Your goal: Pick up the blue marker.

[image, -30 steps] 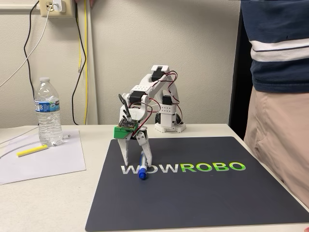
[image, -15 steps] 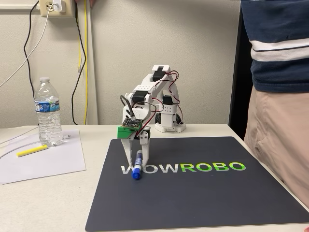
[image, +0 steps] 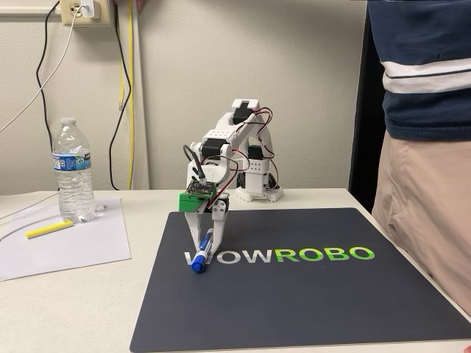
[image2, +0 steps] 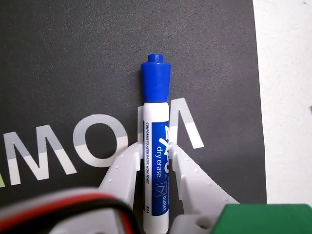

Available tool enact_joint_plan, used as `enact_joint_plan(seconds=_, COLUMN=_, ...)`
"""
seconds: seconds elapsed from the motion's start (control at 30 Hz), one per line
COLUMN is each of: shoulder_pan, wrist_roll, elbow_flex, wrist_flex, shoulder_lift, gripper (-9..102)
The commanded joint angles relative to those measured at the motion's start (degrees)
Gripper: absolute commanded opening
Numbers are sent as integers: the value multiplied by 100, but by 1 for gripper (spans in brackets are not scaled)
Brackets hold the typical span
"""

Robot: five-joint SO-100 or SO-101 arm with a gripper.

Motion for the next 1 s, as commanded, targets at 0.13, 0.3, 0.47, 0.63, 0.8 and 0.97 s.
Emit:
enact_joint_plan(seconds=0.13, shoulder_pan=-62, wrist_roll=149, elbow_flex=-70, wrist_flex=132, shoulder_lift=193, gripper=6)
enact_joint_plan(seconds=0.3, shoulder_pan=-167, wrist_roll=439, elbow_flex=-97, wrist_flex=589, shoulder_lift=756, gripper=7)
enact_joint_plan(seconds=0.47, shoulder_pan=-343, wrist_roll=1072, elbow_flex=-105, wrist_flex=1608, shoulder_lift=1705, gripper=7)
enact_joint_plan(seconds=0.63, shoulder_pan=-835, wrist_roll=2109, elbow_flex=-105, wrist_flex=2443, shoulder_lift=2786, gripper=7)
enact_joint_plan(seconds=0.8, shoulder_pan=-1477, wrist_roll=3920, elbow_flex=-105, wrist_flex=2505, shoulder_lift=3814, gripper=7)
enact_joint_plan(seconds=0.97, shoulder_pan=-1793, wrist_roll=5933, elbow_flex=-70, wrist_flex=2048, shoulder_lift=4816, gripper=6)
